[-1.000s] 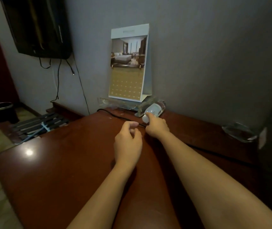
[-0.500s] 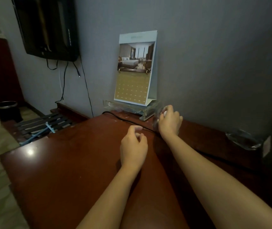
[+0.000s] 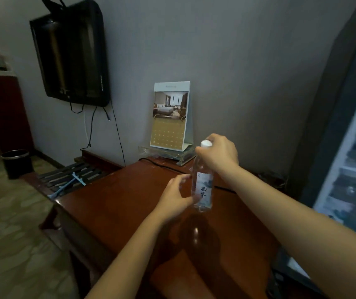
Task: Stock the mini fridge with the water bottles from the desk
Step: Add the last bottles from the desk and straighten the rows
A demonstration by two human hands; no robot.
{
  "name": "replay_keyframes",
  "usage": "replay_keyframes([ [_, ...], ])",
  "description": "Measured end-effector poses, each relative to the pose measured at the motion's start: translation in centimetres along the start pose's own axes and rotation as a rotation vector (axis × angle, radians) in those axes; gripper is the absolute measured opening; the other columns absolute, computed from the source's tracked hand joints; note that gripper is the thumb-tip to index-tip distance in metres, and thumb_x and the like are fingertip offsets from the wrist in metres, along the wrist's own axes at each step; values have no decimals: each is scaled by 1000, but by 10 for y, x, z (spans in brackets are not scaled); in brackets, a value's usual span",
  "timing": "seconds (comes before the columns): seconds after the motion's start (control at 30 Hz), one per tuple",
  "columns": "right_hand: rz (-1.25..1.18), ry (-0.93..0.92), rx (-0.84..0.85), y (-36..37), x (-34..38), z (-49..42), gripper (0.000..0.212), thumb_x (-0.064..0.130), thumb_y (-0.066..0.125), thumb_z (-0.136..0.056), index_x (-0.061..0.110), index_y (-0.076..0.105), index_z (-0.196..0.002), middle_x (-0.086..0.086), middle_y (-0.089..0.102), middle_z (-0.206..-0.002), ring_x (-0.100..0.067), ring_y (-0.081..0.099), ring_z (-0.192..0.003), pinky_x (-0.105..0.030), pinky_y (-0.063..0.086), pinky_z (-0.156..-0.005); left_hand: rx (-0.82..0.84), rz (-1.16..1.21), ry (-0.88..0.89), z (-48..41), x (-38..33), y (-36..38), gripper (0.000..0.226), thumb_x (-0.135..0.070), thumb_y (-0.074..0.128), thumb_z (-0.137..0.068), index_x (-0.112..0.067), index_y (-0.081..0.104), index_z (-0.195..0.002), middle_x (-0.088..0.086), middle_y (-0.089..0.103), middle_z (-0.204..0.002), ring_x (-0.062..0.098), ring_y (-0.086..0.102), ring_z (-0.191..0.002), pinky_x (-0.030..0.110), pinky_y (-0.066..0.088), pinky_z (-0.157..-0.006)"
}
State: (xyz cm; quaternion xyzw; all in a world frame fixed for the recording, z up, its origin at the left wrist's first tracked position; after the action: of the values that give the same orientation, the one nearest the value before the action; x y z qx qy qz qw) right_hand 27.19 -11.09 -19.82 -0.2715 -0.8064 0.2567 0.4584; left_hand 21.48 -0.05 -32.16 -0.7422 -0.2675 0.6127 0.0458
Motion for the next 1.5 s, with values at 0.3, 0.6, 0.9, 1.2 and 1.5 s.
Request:
replay_keyframes([
  [0.3, -232, 16, -82, -117, 32, 69, 37, 50, 72, -73, 14, 64, -66, -6, 66, -70, -21, 66, -73, -38, 54, -67, 218, 285, 109, 97, -91, 22, 68, -14, 75, -75, -23, 38, -132, 2, 63, -120, 13, 63, -105, 35, 55, -87],
  [0.6, -283, -142, -123, -233, 8, 126, 27, 38, 66, -83, 21, 61, -103, -5, 67, -84, -18, 65, -74, -36, 56, -70, 164, 252, 311, 132, -174, 62, 68, -18, 76, -73, -35, 40, -128, -11, 62, -111, 3, 63, -96, 22, 57, -72],
  [0.9, -402, -93, 120, -254, -88, 185, 54, -4, 54, -89, 32, 44, -128, 9, 65, -110, 3, 63, -99, -15, 52, -84, 186, 509, 381, 113, -245, 131, 68, -12, 70, -80, -33, 28, -130, 1, 55, -122, 7, 60, -102, 19, 54, -74],
  [1.2, -137, -78, -199, -263, -130, 148, 83, 10, 68, -83, 31, 20, -147, -4, 47, -140, -16, 50, -123, -35, 43, -105, 248, 488, 430, 60, -295, 181, 78, -11, 69, -80, -39, 19, -133, -1, 62, -113, 17, 63, -105, 41, 54, -88],
  [1.5, -35, 10, -188, -256, -160, 125, 78, -3, 52, -88, 36, 19, -147, -3, 40, -140, -19, 51, -116, -28, 47, -94, 256, 311, 500, 28, -296, 207, 71, -25, 65, -85, -29, 23, -142, -4, 49, -136, 7, 50, -122, 35, 46, -101],
])
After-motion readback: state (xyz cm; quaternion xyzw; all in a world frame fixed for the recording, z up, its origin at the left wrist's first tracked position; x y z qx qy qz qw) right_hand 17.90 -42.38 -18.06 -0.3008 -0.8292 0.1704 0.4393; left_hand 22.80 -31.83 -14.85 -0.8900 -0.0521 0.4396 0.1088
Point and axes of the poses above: each hand's wrist, its own z-axis away from the middle knuckle, its own y-axis out of the palm, x = y × z, the point moved 10 cm from there along -z, towards the middle knuckle
